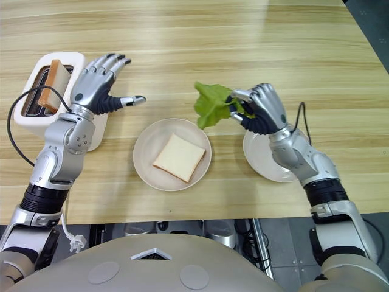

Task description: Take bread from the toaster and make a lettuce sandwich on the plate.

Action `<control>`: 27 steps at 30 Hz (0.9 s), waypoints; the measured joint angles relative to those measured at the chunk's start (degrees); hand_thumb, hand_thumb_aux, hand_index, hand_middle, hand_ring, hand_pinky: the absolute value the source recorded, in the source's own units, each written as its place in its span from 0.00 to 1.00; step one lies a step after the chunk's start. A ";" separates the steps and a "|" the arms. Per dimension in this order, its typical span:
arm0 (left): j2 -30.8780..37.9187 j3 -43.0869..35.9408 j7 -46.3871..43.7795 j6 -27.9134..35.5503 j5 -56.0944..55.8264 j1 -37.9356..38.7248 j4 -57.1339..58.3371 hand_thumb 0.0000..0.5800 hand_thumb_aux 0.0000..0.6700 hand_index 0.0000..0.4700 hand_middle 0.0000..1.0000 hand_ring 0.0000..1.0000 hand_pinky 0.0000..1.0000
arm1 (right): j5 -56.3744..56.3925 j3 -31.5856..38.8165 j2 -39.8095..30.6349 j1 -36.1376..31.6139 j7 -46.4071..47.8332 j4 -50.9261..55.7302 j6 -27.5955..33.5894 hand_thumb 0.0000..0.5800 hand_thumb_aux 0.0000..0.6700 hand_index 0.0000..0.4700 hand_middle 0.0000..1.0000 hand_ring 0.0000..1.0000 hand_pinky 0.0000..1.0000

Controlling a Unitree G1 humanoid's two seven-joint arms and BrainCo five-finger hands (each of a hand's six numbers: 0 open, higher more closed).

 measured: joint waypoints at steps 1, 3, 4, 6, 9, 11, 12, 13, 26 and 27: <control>-0.33 1.13 0.55 0.06 -0.27 -0.10 -1.09 0.00 0.00 0.00 0.00 0.00 0.00 | 0.55 0.81 1.79 -0.66 1.66 -0.06 -0.30 1.00 1.00 0.98 1.00 1.00 1.00; -0.44 2.63 1.35 0.15 -0.85 -0.18 -2.59 0.00 0.00 0.00 0.00 0.00 0.00 | 0.63 2.34 4.52 -1.15 3.81 -0.11 -0.89 1.00 1.00 0.98 1.00 1.00 1.00; -0.45 3.56 1.68 0.16 -1.26 0.04 -3.50 0.00 0.00 0.00 0.00 0.00 0.00 | 0.62 2.79 5.68 -1.15 4.86 -0.07 -1.21 1.00 1.00 0.98 1.00 1.00 1.00; -0.44 5.87 2.37 0.24 -1.88 1.22 -5.41 0.00 0.00 0.00 0.00 0.00 0.00 | 0.64 3.95 7.27 -1.20 6.74 0.12 -1.84 1.00 1.00 0.98 1.00 1.00 1.00; -0.18 9.57 3.00 0.36 -2.41 3.11 -7.76 0.00 0.00 0.00 0.00 0.00 0.00 | 1.03 4.80 9.41 -1.31 9.52 1.72 -2.69 1.00 1.00 0.98 1.00 1.00 1.00; 1.11 12.82 3.17 0.69 -3.03 4.43 -8.91 0.00 0.00 0.00 0.00 0.00 0.00 | 2.50 6.53 11.40 -1.43 12.68 3.56 -3.21 1.00 1.00 0.98 1.00 1.00 1.00; 1.62 14.51 3.21 0.88 -3.18 4.94 -9.40 0.00 0.00 0.00 0.00 0.00 0.00 | 2.99 7.55 12.32 -1.34 14.27 4.48 -3.56 1.00 1.00 0.98 1.00 1.00 1.00; 1.90 16.40 3.32 1.28 -3.45 5.58 -9.76 0.00 0.00 0.00 0.00 0.00 0.00 | 3.15 8.82 13.12 -1.25 16.19 5.53 -3.76 1.00 1.00 0.98 1.00 1.00 1.00; 5.53 23.88 3.87 5.35 -4.06 13.64 -4.01 0.00 0.00 0.00 0.00 0.00 0.00 | 1.54 11.08 14.32 -3.10 26.16 16.37 -0.29 1.00 1.00 0.98 1.00 1.00 1.00; 5.53 23.83 3.87 5.44 -4.08 13.91 -3.70 0.00 0.00 0.00 0.00 0.00 0.00 | 1.30 11.02 14.27 -3.29 26.15 16.36 -0.14 1.00 1.00 0.98 1.00 1.00 1.00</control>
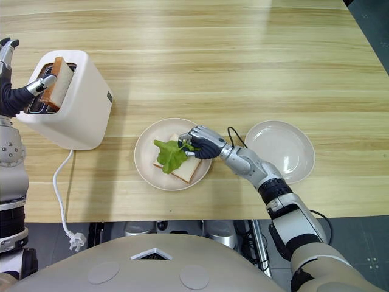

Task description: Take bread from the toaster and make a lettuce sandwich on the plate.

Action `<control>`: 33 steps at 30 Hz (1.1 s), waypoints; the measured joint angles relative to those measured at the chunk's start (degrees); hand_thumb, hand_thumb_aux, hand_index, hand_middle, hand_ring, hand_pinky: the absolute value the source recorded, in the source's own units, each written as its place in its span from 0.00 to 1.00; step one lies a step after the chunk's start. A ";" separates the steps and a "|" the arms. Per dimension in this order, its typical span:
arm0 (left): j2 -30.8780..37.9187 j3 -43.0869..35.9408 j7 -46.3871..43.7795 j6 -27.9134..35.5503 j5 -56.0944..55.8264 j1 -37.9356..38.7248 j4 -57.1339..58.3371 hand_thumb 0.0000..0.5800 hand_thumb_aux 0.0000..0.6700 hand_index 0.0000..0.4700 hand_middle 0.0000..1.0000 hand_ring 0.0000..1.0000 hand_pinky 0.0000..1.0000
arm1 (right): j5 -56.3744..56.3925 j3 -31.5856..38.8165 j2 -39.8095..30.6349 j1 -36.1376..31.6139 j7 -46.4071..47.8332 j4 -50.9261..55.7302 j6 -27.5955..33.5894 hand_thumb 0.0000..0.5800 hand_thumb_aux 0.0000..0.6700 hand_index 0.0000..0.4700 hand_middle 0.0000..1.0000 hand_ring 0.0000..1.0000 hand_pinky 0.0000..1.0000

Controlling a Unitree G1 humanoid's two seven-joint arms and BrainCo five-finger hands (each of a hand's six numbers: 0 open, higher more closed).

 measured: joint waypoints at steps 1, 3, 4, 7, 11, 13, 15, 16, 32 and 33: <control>0.00 -0.10 0.00 0.15 -0.03 0.52 0.50 0.00 0.00 0.00 0.00 0.00 0.00 | -0.29 -0.05 -0.18 -0.24 -0.01 0.00 0.12 1.00 1.00 0.98 1.00 1.00 1.00; -0.01 -0.14 0.00 0.34 -0.09 0.85 0.92 0.00 0.00 0.00 0.00 0.00 0.00 | -0.31 -0.14 -0.40 -0.30 0.16 0.00 0.31 1.00 1.00 0.98 1.00 1.00 1.00; -0.01 -0.14 0.01 0.40 -0.09 0.85 0.92 0.00 0.00 0.00 0.00 0.00 0.00 | -0.30 -0.14 -0.43 -0.32 0.36 0.00 0.36 1.00 1.00 0.98 1.00 1.00 1.00; -0.01 -0.21 0.22 0.61 -0.10 0.53 1.32 0.00 0.00 0.00 0.00 0.00 0.00 | -0.27 -0.14 -0.44 -0.29 1.01 -0.14 0.49 0.35 0.20 0.19 1.00 1.00 1.00; 0.00 -0.46 0.37 1.25 -0.06 0.42 1.61 0.00 0.00 0.00 0.00 0.00 0.00 | -0.23 -0.30 -0.52 0.21 1.28 -0.91 0.79 0.00 0.00 0.00 1.00 1.00 1.00; 0.00 -0.59 0.30 1.93 0.01 0.46 2.08 0.00 0.00 0.00 0.00 0.00 0.00 | -0.19 -0.69 -1.02 0.31 1.29 -2.34 1.30 0.00 0.00 0.00 1.00 1.00 1.00; 0.04 -1.04 -0.23 2.56 0.23 0.72 2.52 0.00 0.00 0.00 0.00 0.00 0.00 | -0.06 -1.59 -1.53 0.28 1.29 -3.48 1.62 0.00 0.00 0.00 0.94 0.94 0.94; 0.04 -1.80 -0.75 2.99 0.48 0.93 2.65 0.00 0.00 0.00 0.00 0.00 0.00 | 0.01 -2.42 -1.93 0.27 1.27 -4.05 2.01 0.00 0.00 0.00 0.84 0.84 0.84; -0.14 -9.83 -1.40 7.84 4.00 -2.00 6.17 1.00 1.00 0.98 0.00 0.00 0.00 | -0.27 -10.79 -7.21 -4.74 -3.56 -7.16 5.24 0.00 0.00 0.00 0.00 0.00 0.00; -0.14 -9.83 -0.93 8.08 4.23 -2.27 6.19 1.00 1.00 0.98 0.00 0.00 0.00 | -0.32 -10.94 -7.20 -4.71 -3.77 -7.17 5.32 0.00 0.00 0.00 0.00 0.00 0.00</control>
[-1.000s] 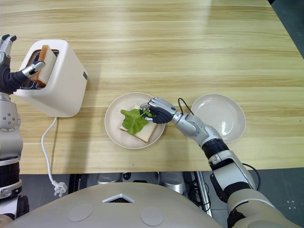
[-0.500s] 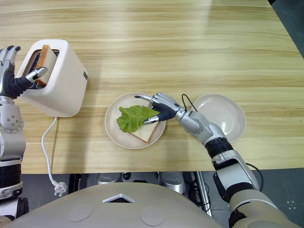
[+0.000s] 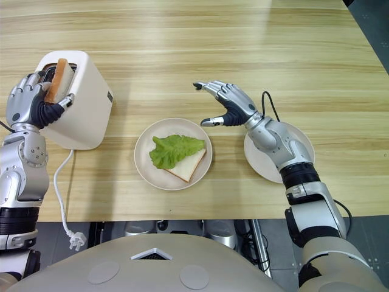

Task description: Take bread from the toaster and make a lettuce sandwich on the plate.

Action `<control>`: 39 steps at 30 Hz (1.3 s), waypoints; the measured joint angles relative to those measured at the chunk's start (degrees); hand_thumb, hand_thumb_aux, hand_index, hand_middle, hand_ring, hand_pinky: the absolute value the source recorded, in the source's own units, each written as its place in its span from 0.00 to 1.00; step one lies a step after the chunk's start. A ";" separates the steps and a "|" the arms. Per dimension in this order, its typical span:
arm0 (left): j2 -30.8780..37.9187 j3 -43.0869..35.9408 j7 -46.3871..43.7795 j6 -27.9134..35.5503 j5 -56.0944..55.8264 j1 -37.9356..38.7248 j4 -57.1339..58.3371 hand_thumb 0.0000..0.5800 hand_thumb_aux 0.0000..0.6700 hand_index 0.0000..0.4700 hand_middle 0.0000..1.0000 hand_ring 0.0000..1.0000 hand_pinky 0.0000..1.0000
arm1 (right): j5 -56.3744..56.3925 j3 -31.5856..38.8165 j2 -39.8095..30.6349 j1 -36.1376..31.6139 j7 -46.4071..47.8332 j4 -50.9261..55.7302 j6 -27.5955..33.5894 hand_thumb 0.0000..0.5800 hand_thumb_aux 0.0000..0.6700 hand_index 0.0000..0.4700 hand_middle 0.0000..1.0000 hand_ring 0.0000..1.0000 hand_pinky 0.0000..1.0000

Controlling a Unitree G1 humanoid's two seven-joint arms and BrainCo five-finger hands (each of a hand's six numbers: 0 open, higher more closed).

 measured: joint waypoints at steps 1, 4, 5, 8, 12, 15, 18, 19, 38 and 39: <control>0.01 0.00 0.58 0.34 0.36 -0.55 0.03 1.00 1.00 0.98 0.00 0.00 0.00 | -0.09 -0.28 0.03 0.12 -0.36 0.00 0.07 0.00 0.00 0.00 0.00 0.00 0.00; 0.25 0.47 1.89 1.15 0.42 -1.75 0.29 1.00 1.00 0.98 0.00 0.00 0.00 | -0.32 -0.36 0.20 0.69 -1.43 -0.06 0.18 0.00 0.00 0.00 0.00 0.00 0.00; 0.33 0.52 2.20 1.21 0.39 -1.95 0.27 1.00 1.00 0.98 0.00 0.00 0.00 | -0.37 -0.35 0.32 0.86 -1.62 -0.06 0.23 0.00 0.00 0.00 0.00 0.00 0.00; 0.33 0.70 3.33 1.12 0.36 -2.80 -0.55 1.00 1.00 0.98 0.00 0.00 0.00 | -0.46 -0.35 0.50 1.21 -2.20 -0.06 0.49 0.00 0.00 0.00 0.00 0.00 0.00; 0.33 1.04 5.70 0.12 0.31 -5.19 -4.00 1.00 1.00 0.98 1.00 1.00 1.00 | -0.47 -0.37 0.97 1.26 -3.56 -0.06 0.57 0.00 0.00 0.00 0.00 0.00 0.00; 0.24 1.93 6.68 -1.98 -0.48 -7.28 -8.26 1.00 1.00 0.98 1.00 1.00 1.00 | -0.45 -0.69 0.98 1.30 -4.93 -0.33 0.56 0.00 0.00 0.00 0.00 0.00 0.00; -0.93 2.14 6.78 -4.59 -2.53 -10.38 -13.39 1.00 1.00 0.98 1.00 1.00 1.00 | -0.44 -1.89 0.98 1.32 -6.90 -1.12 0.55 0.00 0.00 0.00 0.00 0.00 0.00; -1.84 2.12 6.63 -5.20 -3.33 -11.03 -14.92 1.00 1.00 0.98 1.00 1.00 1.00 | -0.44 -2.32 0.98 1.32 -7.37 -1.45 0.55 0.00 0.00 0.00 0.00 0.00 0.00; -8.31 -12.74 -42.80 -18.90 -52.74 -17.46 6.51 1.00 1.00 0.98 1.00 1.00 1.00 | 5.88 -8.28 -0.68 1.60 -9.41 -0.61 0.24 0.00 0.00 0.00 0.00 0.00 0.00; -8.37 -14.09 -46.70 -19.62 -53.93 -18.97 10.53 1.00 1.00 0.98 1.00 1.00 1.00 | 5.99 -8.29 -0.67 1.66 -9.38 -0.24 0.16 0.00 0.00 0.00 0.00 0.00 0.00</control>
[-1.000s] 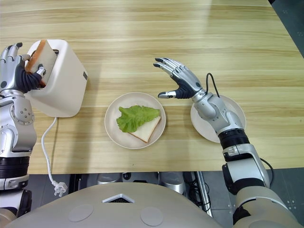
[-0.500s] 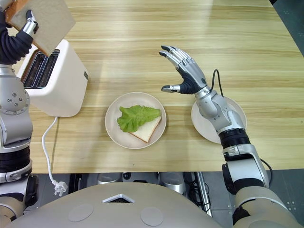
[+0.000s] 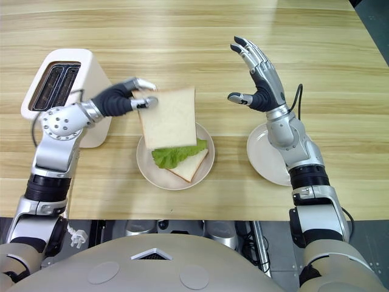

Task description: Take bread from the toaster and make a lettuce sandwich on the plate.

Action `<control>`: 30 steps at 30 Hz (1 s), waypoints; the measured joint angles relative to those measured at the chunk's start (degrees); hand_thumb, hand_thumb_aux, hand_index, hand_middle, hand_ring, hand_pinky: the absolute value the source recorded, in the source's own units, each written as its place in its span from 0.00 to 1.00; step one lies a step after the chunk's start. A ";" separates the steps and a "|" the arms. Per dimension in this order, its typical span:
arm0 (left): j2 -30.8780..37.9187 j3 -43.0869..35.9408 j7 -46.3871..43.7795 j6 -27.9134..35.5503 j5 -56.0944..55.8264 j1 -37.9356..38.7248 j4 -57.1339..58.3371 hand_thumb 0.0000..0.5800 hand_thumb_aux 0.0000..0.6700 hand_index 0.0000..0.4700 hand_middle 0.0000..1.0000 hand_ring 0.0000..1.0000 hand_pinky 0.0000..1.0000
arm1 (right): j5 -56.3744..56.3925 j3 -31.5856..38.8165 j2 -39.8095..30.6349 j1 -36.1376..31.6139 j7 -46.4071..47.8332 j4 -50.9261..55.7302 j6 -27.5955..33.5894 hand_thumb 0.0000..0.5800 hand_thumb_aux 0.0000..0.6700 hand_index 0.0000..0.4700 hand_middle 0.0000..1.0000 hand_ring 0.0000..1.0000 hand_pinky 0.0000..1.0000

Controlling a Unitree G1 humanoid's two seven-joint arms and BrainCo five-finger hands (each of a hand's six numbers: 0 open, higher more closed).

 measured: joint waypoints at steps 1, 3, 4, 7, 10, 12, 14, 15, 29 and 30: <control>-0.04 -1.31 -3.24 -0.47 -0.50 -1.20 3.51 1.00 1.00 0.98 1.00 1.00 1.00 | 0.04 0.04 0.06 0.05 0.04 0.21 -0.13 0.00 0.00 0.00 0.00 0.00 0.00; -0.47 -3.32 -7.09 -1.19 -0.92 -3.29 8.92 1.00 1.00 0.98 1.00 1.00 1.00 | 0.27 0.04 0.06 0.15 0.09 0.57 -0.23 0.00 0.00 0.00 0.00 0.00 0.00; -0.92 -4.02 -8.20 -1.82 -0.83 -4.27 11.40 1.00 1.00 0.98 1.00 1.00 1.00 | 0.34 0.04 0.06 0.17 0.10 0.60 -0.27 0.00 0.00 0.00 0.00 0.00 0.00; -3.48 -6.31 -10.36 -4.84 0.67 -8.64 20.78 1.00 1.00 0.98 1.00 1.00 1.00 | 0.41 0.15 0.27 0.16 0.20 0.66 -0.38 0.00 0.00 0.00 0.00 0.00 0.00; -5.40 -7.07 -12.27 -6.45 1.06 -11.29 26.77 1.00 1.00 0.98 1.00 1.00 1.00 | 0.37 0.22 0.35 0.16 0.32 1.55 -0.35 0.00 0.00 0.00 0.00 0.00 0.00; -6.52 -7.71 -13.45 -7.34 1.53 -13.01 30.24 1.00 1.00 0.98 1.00 1.00 1.00 | 0.36 0.26 0.42 0.17 0.52 1.95 -0.34 0.00 0.00 0.00 0.00 0.00 0.00; -7.19 -8.29 -14.18 -8.55 2.40 -14.49 33.40 1.00 1.00 0.98 1.00 1.00 1.00 | 0.36 0.29 0.63 0.17 0.63 2.16 -0.35 0.00 0.00 0.00 0.00 0.00 0.00; -7.26 -8.80 -14.04 -9.76 3.63 -15.61 35.90 1.00 1.00 0.98 1.00 1.00 1.00 | 0.37 0.30 0.78 0.22 0.70 2.17 -0.34 0.00 0.00 0.00 0.00 0.00 0.00; -9.15 -13.28 -8.97 -19.64 16.83 -23.06 52.09 1.00 1.00 0.98 1.00 1.00 1.00 | 0.51 0.74 1.47 1.01 1.85 2.13 -0.36 0.00 0.00 0.00 0.00 0.00 0.00; -9.22 -13.27 -8.94 -19.97 17.19 -23.12 52.32 1.00 1.00 0.98 1.00 1.00 1.00 | 0.52 0.74 1.49 1.02 1.91 2.13 -0.37 0.00 0.00 0.00 0.00 0.00 0.00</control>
